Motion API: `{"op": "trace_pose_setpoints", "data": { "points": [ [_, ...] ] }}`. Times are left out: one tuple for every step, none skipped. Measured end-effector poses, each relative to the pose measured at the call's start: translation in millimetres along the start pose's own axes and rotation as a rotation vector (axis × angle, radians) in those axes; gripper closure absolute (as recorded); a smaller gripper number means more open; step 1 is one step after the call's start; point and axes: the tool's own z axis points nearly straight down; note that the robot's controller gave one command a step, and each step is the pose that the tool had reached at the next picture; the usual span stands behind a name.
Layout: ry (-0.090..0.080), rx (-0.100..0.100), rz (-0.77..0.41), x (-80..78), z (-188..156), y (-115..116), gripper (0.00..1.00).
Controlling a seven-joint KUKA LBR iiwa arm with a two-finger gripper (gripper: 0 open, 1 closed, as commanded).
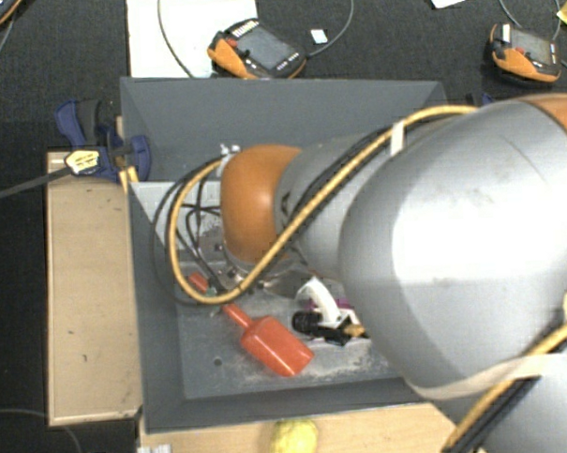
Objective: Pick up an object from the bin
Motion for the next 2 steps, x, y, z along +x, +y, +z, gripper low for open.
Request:
{"op": "trace_pose_setpoints", "data": {
  "points": [
    [-0.002, -0.003, 0.000, -0.4, -10.6, 0.4, 1.00],
    [-0.003, -0.006, 0.001, -0.9, -17.9, 0.7, 1.00]
  ]
}}
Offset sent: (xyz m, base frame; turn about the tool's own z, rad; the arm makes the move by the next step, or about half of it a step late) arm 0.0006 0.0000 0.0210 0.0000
